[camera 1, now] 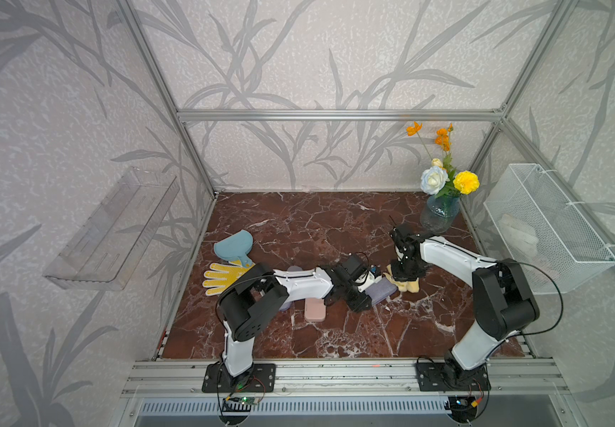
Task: Wipe the eyeglass case
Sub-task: Wipe the dirt from the eyeglass case.
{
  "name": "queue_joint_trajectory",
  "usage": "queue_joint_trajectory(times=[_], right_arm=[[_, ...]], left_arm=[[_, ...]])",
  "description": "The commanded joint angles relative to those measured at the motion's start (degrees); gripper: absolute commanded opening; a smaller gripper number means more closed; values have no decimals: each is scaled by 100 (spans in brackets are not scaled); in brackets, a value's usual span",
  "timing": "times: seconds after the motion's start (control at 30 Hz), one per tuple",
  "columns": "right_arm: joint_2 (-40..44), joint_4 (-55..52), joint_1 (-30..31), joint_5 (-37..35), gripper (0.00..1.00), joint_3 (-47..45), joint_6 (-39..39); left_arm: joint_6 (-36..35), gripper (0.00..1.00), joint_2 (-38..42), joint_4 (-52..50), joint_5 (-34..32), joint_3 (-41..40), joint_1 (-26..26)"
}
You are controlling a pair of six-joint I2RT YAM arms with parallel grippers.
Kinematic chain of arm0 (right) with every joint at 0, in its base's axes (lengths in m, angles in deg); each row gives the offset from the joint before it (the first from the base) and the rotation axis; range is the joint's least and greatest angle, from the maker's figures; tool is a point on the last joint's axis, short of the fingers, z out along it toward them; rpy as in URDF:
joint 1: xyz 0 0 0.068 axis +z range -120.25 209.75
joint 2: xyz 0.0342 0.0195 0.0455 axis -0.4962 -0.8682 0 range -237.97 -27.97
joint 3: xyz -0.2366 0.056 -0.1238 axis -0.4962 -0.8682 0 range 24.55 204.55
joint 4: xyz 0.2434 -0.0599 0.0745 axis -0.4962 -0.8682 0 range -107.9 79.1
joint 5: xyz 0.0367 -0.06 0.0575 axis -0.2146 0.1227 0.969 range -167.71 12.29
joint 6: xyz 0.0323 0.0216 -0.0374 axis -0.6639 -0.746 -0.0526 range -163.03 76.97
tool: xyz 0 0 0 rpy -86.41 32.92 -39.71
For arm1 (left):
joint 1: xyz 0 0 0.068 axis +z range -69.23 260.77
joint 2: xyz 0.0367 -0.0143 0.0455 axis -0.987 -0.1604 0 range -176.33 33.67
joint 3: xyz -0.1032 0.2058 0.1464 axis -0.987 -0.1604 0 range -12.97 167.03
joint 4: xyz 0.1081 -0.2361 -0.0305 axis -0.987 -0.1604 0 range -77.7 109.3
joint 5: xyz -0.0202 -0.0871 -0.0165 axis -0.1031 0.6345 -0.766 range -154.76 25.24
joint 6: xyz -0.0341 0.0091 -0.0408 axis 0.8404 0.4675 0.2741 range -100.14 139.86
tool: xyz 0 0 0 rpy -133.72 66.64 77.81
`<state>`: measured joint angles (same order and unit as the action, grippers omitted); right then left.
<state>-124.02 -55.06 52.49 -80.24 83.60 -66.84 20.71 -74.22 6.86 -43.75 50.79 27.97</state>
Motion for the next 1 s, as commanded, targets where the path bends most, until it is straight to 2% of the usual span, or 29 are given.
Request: queue_joint_trajectory(times=[0.0, 0.3, 0.47, 0.57, 0.7, 0.8, 0.9, 0.97], right_arm=[[438, 415, 457, 656, 0, -317, -666], [1690, 660, 1671, 1264, 0, -927, -1744], [2027, 1252, 1782, 1784, 0, -1354, -2292], [1752, 1422, 1658, 1703, 0, -1338, -2230], [1254, 1336, 846, 1304, 0, -1150, -1829], [1074, 1016, 340, 525, 0, -751, -1381], [1040, 693, 257, -123, 0, -372, -893], [1102, 612, 286, -97, 0, -351, -826]], left_arm=[[240, 6, -220, -757, 378, -39, 57], [568, 6, -77, -530, 927, -192, 288], [811, 6, 65, -258, 1316, -383, 436], [858, 6, 109, -215, 1568, -418, 471], [844, 6, 137, -258, 2030, -382, 483], [953, 6, 148, -194, 2227, -430, 480], [1047, 5, 145, -206, 2343, -442, 485], [1122, 5, 138, -154, 2389, -462, 489]])
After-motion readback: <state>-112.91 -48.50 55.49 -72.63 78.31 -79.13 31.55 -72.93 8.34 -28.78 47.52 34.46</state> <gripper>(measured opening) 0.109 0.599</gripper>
